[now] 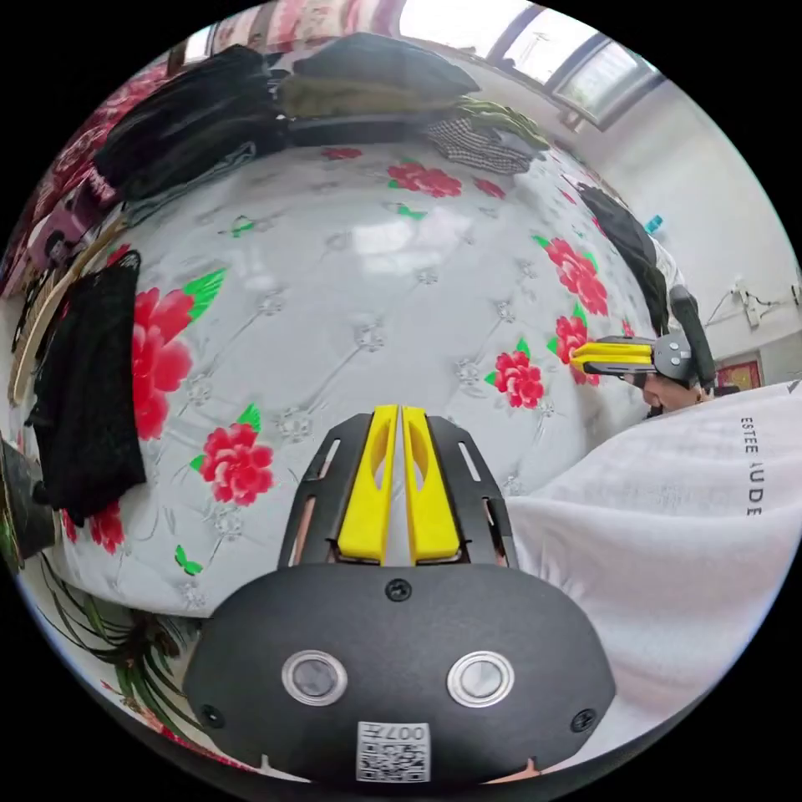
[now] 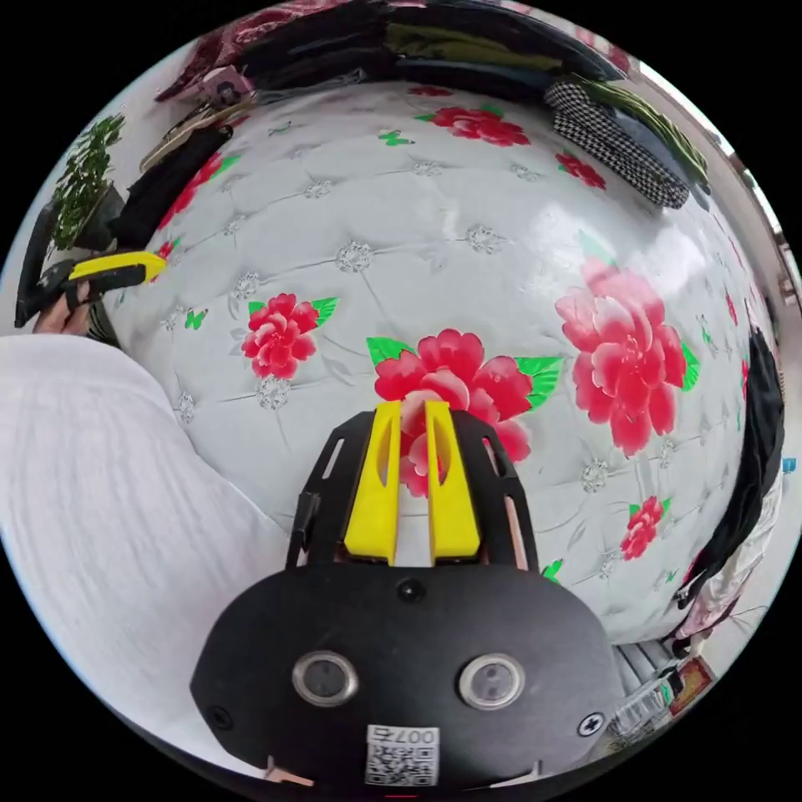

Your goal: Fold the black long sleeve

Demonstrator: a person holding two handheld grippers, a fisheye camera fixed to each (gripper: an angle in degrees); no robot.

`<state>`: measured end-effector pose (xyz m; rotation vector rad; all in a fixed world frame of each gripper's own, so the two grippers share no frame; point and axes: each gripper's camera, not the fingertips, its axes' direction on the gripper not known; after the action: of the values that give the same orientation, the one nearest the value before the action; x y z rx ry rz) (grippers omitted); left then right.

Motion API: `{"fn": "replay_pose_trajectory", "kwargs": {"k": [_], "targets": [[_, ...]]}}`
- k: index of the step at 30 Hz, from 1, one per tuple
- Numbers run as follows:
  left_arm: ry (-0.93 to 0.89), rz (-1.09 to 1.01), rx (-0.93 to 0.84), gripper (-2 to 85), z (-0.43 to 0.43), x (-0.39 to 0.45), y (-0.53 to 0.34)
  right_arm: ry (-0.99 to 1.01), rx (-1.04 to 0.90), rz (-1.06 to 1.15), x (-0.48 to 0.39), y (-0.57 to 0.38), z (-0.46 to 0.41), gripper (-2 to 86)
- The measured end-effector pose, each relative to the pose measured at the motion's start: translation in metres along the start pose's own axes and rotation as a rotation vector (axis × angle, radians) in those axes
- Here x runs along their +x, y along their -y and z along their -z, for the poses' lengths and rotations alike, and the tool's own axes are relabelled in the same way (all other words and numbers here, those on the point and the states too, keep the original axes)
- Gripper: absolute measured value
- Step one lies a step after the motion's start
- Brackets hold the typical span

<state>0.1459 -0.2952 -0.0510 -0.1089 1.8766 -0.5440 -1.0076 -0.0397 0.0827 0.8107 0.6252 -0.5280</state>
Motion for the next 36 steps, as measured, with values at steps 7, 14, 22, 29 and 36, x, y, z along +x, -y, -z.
{"fn": "replay_pose_trajectory", "kwargs": {"k": [7, 14, 22, 29, 36], "targets": [[0.087, -0.166, -0.160, -1.0, -0.028, 0.116, 0.072, 0.132, 0.215, -0.394, 0.111, -0.058, 0.019, 6.1], [0.269, -0.187, -0.311, -1.0, -0.053, 0.162, 0.091, -0.219, 0.348, -0.903, 0.308, -0.169, 0.072, 7.9], [0.319, -0.124, -0.383, -1.0, -0.054, 0.153, 0.110, -0.145, 0.142, -1.159, 0.448, -0.228, 0.020, 5.8], [0.228, -0.041, -0.389, -0.9, -0.052, 0.108, 0.103, -0.182, 0.382, -0.970, 0.398, -0.236, 0.045, 1.1], [0.065, -0.031, -0.143, 4.2, -0.026, 0.071, 0.074, 0.059, 0.789, -0.549, 0.280, -0.241, 0.154, 0.2]]}}
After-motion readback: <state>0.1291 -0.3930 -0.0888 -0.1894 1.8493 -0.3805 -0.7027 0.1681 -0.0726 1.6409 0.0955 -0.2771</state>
